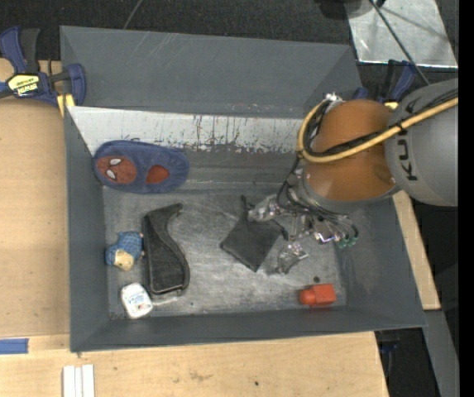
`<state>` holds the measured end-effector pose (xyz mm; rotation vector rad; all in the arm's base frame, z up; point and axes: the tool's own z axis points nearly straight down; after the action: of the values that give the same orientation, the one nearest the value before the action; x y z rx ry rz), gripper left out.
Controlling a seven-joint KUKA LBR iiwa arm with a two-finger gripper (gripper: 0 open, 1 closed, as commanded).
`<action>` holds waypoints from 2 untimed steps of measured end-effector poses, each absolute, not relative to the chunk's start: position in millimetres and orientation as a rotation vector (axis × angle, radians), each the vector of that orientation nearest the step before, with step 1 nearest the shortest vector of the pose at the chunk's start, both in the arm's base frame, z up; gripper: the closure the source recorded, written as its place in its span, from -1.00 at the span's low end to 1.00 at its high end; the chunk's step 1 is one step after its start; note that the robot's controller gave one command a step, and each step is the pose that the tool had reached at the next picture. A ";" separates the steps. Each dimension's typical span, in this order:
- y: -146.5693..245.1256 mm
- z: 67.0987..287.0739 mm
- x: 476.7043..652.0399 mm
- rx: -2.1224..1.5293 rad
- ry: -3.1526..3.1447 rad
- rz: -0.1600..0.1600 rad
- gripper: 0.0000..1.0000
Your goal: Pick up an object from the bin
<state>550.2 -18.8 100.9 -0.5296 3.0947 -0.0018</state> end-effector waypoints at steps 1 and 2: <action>-0.4 100.6 566.8 -0.737 3.048 0.000 -1.00; -5.4 74.5 583.2 -1.215 2.886 -0.005 -1.00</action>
Offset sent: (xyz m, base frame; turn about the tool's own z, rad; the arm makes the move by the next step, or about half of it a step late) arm 0.0152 0.0179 -0.0009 -0.1355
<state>583.2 -5.4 74.5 -1.2149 2.8862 -0.0055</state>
